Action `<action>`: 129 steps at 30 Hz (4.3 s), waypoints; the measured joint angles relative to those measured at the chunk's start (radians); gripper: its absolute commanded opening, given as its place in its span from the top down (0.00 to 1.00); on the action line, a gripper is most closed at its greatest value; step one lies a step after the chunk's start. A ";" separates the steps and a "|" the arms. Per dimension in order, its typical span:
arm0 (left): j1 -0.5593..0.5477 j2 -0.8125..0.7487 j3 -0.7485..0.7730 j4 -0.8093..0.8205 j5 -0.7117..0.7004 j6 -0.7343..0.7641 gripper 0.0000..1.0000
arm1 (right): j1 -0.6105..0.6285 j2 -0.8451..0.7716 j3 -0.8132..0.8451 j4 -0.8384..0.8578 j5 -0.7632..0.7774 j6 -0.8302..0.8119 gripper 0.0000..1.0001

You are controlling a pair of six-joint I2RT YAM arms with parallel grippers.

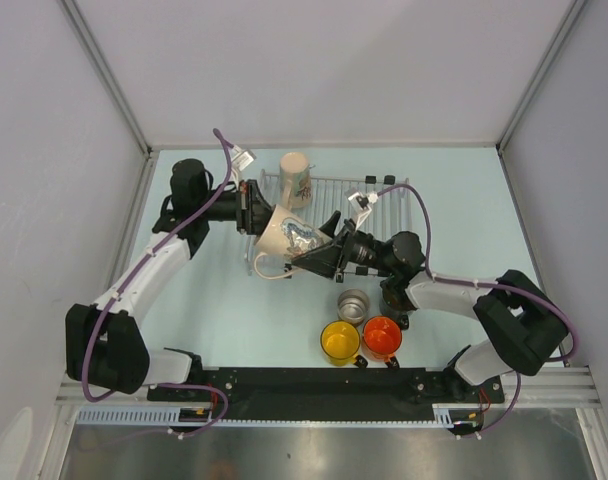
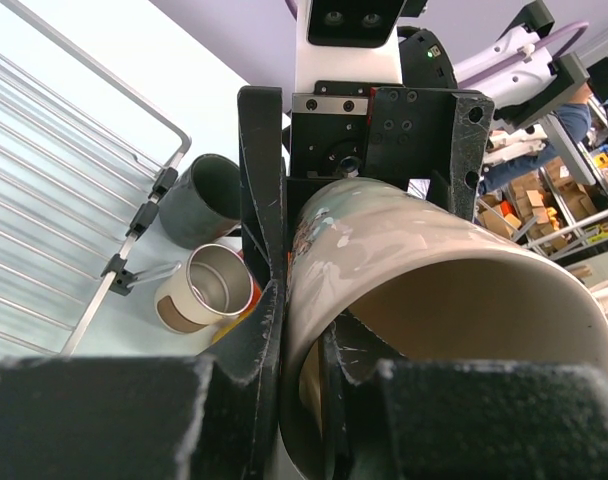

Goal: Load the cups into the dish rack

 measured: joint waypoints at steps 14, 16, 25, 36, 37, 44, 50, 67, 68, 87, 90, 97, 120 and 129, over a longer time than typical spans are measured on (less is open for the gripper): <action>0.000 0.044 0.030 -0.189 -0.075 0.173 0.37 | -0.140 -0.002 0.002 -0.039 -0.081 0.124 1.00; 0.008 0.046 0.037 -0.230 -0.099 0.217 0.36 | -0.178 -0.002 0.002 -0.058 -0.085 0.137 1.00; 0.045 0.022 0.067 -0.353 -0.220 0.373 0.29 | -0.237 -0.105 0.032 -0.262 -0.108 0.014 1.00; 0.219 -0.135 -0.024 -0.372 -0.343 0.452 0.30 | -0.214 -0.143 0.492 -1.234 0.270 -0.473 1.00; 0.219 -0.139 -0.046 -0.371 -0.348 0.462 0.30 | -0.214 -0.127 0.523 -1.288 0.304 -0.495 1.00; 0.231 -0.138 -0.154 -0.375 -0.366 0.530 0.32 | -0.192 0.061 0.725 -1.640 0.553 -0.578 1.00; 0.273 -0.133 -0.238 -0.359 -0.354 0.559 0.34 | -0.188 0.225 0.908 -1.917 0.730 -0.601 1.00; 0.344 -0.065 -0.289 -0.290 -0.252 0.582 0.36 | -0.258 0.536 1.388 -2.301 0.927 -0.608 1.00; 0.346 -0.065 -0.292 -0.285 -0.250 0.582 0.36 | -0.264 0.544 1.388 -2.314 0.930 -0.608 1.00; 0.372 -0.068 -0.321 -0.220 -0.241 0.572 0.37 | -0.349 0.580 1.350 -2.350 0.925 -0.608 1.00; 0.372 -0.068 -0.323 -0.209 -0.240 0.572 0.37 | -0.356 0.587 1.322 -2.340 0.914 -0.608 1.00; 0.372 -0.068 -0.325 -0.204 -0.234 0.572 0.37 | -0.370 0.588 1.313 -2.296 0.889 -0.617 1.00; 0.374 -0.068 -0.325 -0.203 -0.221 0.572 0.36 | -0.390 0.678 1.409 -2.262 0.875 -0.646 0.00; 0.374 -0.068 -0.325 -0.204 -0.210 0.573 0.36 | -0.356 0.626 1.409 -2.266 0.932 -0.671 0.00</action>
